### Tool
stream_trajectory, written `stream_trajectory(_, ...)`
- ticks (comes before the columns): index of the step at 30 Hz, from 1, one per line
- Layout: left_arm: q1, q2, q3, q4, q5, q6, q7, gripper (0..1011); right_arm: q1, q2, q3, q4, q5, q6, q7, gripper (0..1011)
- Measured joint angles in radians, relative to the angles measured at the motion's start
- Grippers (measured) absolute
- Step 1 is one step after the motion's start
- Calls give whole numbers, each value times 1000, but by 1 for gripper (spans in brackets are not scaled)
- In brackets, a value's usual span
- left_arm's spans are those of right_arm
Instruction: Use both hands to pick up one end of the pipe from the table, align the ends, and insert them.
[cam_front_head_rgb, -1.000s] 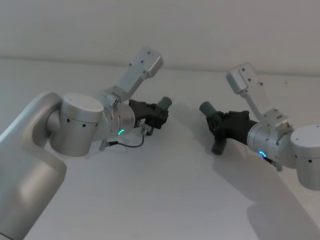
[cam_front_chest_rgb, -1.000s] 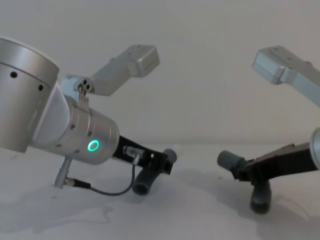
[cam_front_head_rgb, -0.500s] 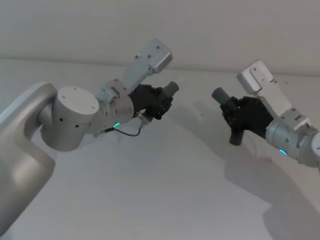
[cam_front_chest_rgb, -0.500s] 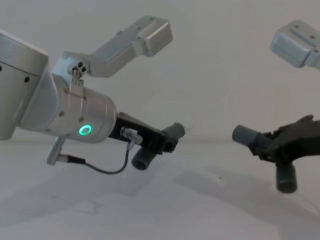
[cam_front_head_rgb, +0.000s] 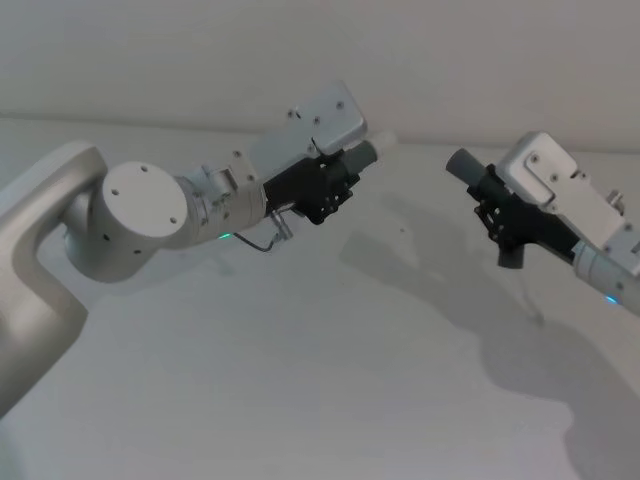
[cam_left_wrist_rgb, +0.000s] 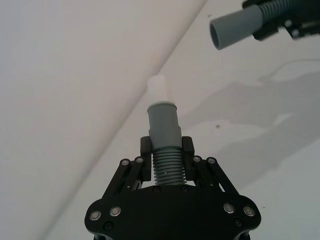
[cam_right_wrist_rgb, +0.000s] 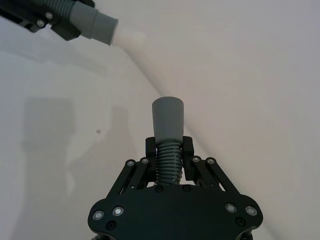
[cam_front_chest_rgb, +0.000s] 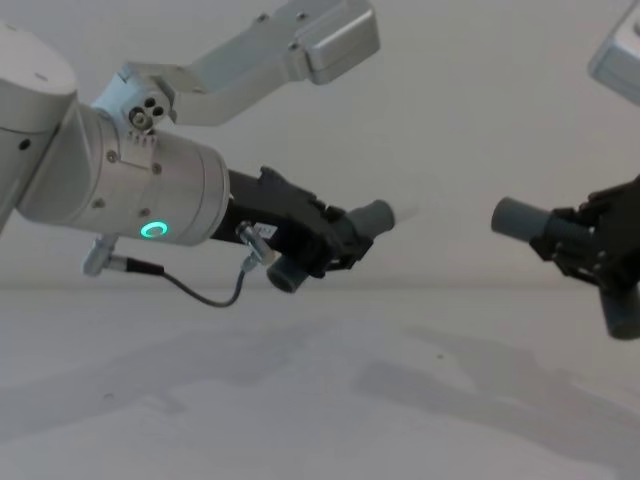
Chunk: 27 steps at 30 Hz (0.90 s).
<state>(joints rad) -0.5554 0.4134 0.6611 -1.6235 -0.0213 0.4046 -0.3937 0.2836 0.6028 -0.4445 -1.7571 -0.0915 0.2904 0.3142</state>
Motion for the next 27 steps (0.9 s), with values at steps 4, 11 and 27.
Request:
stream_trajectory(4, -19, 23, 22, -3, 36, -57, -20, 342, -2, 28, 0, -5, -24, -48, 0, 280)
stream_trajectory(11, -54, 58, 57, -4, 98, -159, -48, 342, -4, 64, -2, -7, -79, -139, -13, 280)
stream_trajectory(27, -57, 60, 59, 5, 122, -217, -63, 342, 27, 85, -34, 27, -113, -207, 66, 280)
